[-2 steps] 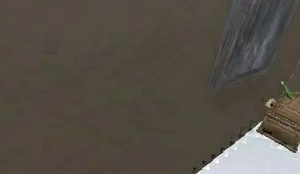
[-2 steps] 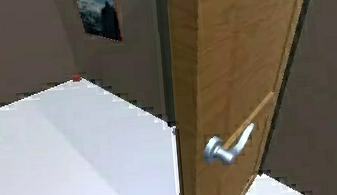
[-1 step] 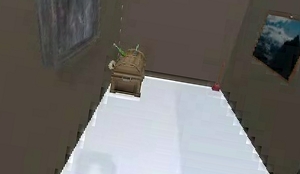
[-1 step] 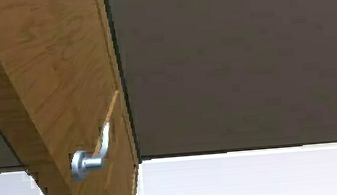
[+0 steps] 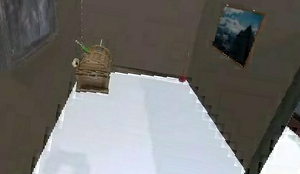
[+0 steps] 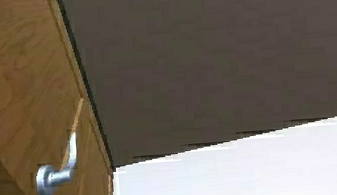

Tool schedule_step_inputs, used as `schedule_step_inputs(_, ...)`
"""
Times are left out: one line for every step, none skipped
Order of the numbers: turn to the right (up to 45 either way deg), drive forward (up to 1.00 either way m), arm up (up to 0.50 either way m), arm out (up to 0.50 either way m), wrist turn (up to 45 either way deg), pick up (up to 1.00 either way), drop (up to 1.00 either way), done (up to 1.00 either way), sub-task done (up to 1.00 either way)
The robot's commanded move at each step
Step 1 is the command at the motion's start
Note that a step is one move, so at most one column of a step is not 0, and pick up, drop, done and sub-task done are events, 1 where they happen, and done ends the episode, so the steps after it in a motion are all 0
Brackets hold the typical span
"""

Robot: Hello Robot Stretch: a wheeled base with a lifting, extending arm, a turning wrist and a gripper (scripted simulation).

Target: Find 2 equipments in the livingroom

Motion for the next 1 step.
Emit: schedule_step_inputs(0.0,0.50,0.00,0.00,0.0,0.00,0.00,0.00,0.00)
